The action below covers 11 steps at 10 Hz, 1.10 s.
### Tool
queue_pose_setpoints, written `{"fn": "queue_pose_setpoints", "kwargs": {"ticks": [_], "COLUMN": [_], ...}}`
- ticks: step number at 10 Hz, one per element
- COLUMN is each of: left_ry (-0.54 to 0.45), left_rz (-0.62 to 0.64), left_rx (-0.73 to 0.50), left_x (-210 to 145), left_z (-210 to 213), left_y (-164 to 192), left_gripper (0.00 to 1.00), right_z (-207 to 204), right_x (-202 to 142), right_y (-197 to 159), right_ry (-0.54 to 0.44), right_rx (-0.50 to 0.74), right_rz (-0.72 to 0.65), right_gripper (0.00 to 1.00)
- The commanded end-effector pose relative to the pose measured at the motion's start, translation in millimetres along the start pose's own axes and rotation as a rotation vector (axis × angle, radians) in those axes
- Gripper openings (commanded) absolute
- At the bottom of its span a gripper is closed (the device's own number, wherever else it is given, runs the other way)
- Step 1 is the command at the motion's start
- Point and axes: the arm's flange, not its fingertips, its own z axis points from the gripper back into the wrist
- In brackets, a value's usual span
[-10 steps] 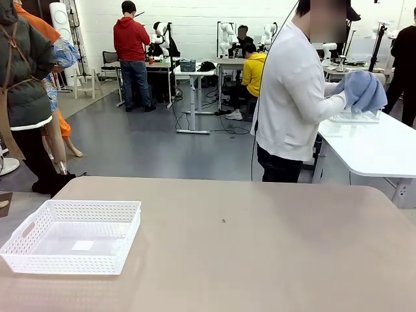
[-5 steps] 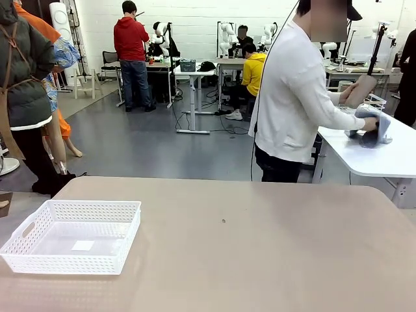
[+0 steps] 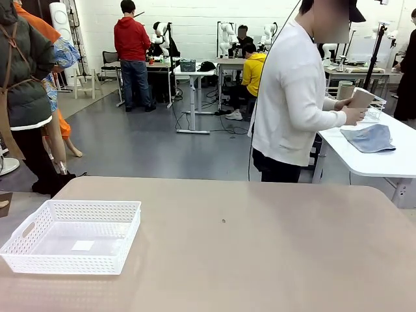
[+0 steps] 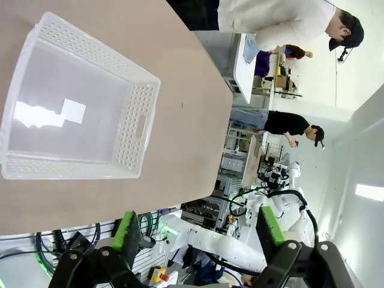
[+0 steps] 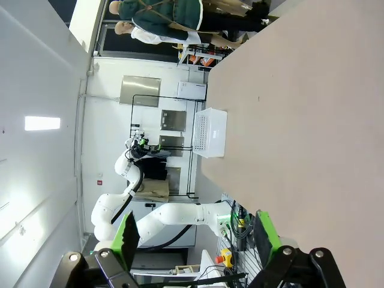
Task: Clean and organize the cups into the basket.
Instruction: Pick up the Organizing basket and move it to the center of the table, then pick up the Reusable plastic cup from the right side of the table and place it inside the Organizing basket.
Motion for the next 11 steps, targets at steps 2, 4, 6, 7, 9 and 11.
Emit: {"fn": "queue_pose_setpoints", "kwargs": {"ticks": [2,4,6,7,9,11], "left_ry": [0.007,0.007,0.007,0.007,0.007,0.007], "left_rz": [-0.002,-0.002,-0.002,-0.002,-0.002,-0.002], "left_rx": [0.0,0.0,0.0,0.0,0.0,0.0], "left_x": [1.1,1.1,1.1,1.1,1.1,1.1], "left_z": [0.4,0.4,0.4,0.4,0.4,0.4], "left_y": [-1.5,-1.5,-1.5,-1.5,-1.5,-1.5], "left_gripper": [1.0,1.0,1.0,1.0,1.0,1.0], "right_z": [4.1,4.1,4.1,4.1,4.1,4.1], "right_x": [2.3,2.3,2.3,2.3,2.3,2.3], "right_y": [-0.1,-0.1,-0.1,-0.1,-0.1,-0.1], "right_ry": [0.006,0.006,0.006,0.006,0.006,0.006], "right_rx": [0.011,0.011,0.011,0.011,0.011,0.011], "right_rz": [0.014,0.014,0.014,0.014,0.014,0.014], "right_gripper": [1.0,1.0,1.0,1.0,1.0,1.0]}}
